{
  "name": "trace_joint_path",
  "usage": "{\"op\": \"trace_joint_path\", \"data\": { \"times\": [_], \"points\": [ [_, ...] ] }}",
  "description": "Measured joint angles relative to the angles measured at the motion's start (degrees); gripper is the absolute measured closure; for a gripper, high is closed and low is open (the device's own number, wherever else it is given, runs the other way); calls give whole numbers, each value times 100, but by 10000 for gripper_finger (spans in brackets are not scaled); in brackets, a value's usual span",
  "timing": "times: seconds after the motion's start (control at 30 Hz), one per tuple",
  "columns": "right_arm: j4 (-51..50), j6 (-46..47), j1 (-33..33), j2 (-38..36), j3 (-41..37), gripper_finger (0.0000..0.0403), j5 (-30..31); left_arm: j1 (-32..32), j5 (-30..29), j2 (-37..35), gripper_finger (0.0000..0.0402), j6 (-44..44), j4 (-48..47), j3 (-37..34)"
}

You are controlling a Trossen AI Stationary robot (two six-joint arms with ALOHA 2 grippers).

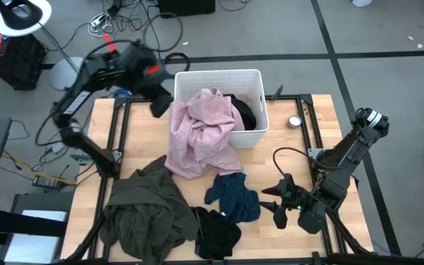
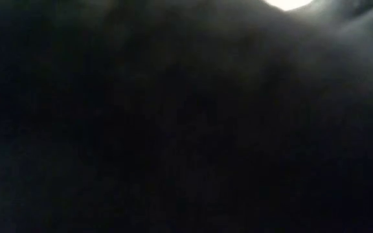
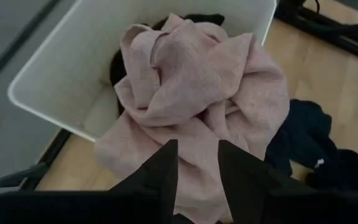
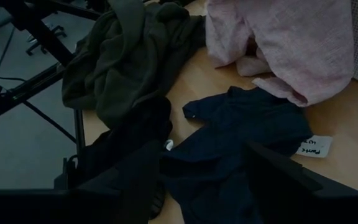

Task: Sort clothes
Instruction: Put the pink shirt into the white bin

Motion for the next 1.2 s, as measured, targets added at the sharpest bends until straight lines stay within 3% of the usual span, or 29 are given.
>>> {"op": "trace_joint_path", "data": {
  "times": [0.23, 0.47, 0.7, 0.9, 1.0, 1.07, 1.2],
  "points": [
    [3, -29, 0, 1, 0, 174, 2, -424, -350, -1647, 282, -880, 876, -1889],
    [22, -35, 0, 1, 0, 174, 2, -752, -343, -2683, 282, -1592, 1725, -3730],
    [127, -35, -2, 1, 0, 174, 4, -767, -307, -2884, 262, -1879, 1877, -4979],
    [261, -33, -2, 0, 2, 174, 4, -767, -270, -2878, 197, -1901, 2215, -5978],
    [322, -33, -2, 1, 2, 174, 4, -770, 124, -2880, 164, -2079, 2313, -6415],
    [345, -33, -2, 1, 2, 174, 4, -850, 351, -2893, 149, -2230, 2716, -6718],
    [349, -31, -2, 1, 2, 174, 4, -1343, 211, -2970, 140, -2564, 3678, -7263]
  ]
}}
